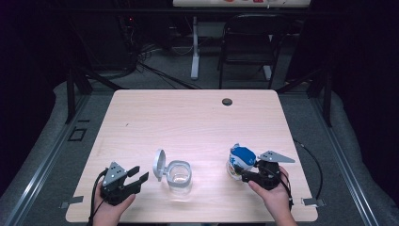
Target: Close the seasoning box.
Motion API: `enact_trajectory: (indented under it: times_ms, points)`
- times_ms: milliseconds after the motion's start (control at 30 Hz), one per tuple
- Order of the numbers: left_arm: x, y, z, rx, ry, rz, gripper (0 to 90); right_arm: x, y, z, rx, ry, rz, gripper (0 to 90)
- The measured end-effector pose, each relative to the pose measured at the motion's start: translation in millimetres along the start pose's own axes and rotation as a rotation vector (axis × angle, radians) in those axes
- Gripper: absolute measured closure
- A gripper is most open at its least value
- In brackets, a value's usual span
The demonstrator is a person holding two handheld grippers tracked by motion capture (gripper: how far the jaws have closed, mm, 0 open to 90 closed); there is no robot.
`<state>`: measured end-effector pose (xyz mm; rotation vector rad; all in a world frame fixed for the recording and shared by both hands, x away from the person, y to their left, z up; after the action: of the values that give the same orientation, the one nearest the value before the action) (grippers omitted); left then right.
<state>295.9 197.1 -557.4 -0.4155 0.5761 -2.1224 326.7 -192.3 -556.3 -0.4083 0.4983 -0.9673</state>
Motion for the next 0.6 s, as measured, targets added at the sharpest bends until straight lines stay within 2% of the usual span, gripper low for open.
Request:
enact_trajectory:
  times_ms: [600]
  points:
    - [-1.0,-0.3,-0.1,0.000,-0.005,-0.001,54.7,2.6,14.5,-9.4,-0.016,0.049,0.029,34.3]
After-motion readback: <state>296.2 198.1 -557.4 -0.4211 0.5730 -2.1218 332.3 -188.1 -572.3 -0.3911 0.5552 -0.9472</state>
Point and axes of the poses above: each handheld gripper's, and its own axes: y roughly forward along the jaws, z roughly out of its top, x roughly to its right, the point moved 6 cm from there along y, roughly forward along the jaws, and after that the axes turned 1 degree about -z, right-handed, at the moved point
